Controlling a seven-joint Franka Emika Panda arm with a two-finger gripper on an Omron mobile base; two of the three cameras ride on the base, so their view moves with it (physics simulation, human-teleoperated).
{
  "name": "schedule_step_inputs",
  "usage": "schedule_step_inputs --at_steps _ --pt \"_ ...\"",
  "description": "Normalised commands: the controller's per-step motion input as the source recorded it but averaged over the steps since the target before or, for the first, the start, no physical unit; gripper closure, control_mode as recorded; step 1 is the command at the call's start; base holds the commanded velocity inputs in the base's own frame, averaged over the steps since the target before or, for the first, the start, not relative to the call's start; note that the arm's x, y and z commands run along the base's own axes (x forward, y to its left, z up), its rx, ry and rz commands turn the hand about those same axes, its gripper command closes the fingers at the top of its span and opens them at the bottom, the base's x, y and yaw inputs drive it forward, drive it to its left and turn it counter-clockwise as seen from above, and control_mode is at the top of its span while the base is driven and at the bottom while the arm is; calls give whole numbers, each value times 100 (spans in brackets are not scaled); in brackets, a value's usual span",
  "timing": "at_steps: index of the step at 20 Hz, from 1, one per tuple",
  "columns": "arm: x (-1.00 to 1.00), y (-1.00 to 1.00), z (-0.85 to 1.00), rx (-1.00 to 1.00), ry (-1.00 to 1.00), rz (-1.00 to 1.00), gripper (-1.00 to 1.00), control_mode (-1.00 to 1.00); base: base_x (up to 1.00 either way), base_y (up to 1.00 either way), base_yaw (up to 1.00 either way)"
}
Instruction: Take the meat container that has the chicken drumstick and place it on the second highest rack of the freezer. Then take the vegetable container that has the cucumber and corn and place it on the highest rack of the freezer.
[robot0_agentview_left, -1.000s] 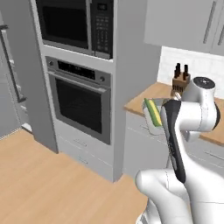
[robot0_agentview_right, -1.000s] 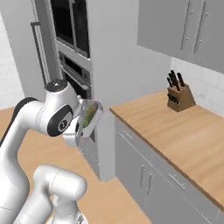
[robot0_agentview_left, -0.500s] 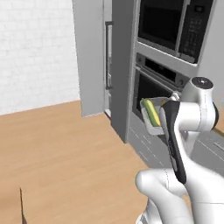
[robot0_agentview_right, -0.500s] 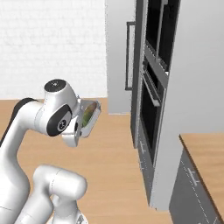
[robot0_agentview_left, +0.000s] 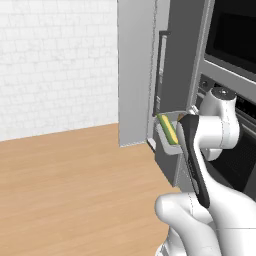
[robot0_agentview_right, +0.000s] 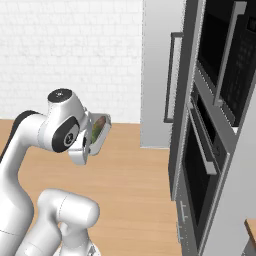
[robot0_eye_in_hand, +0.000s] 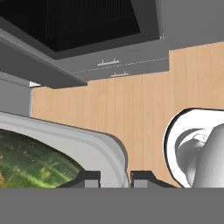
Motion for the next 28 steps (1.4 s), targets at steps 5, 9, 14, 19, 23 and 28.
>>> schedule_step_inputs --at_steps 5,9,14,19,23,28 --pt "0 0 0 0 0 0 100 100 96 23 1" --pt "0 0 0 0 0 0 100 100 100 11 -4" --pt "0 0 0 0 0 0 100 100 86 61 -25" --pt "0 0 0 0 0 0 100 100 80 81 -44" --pt "0 0 0 0 0 0 100 100 67 91 -62" --pt "0 0 0 0 0 0 100 100 68 87 -64"
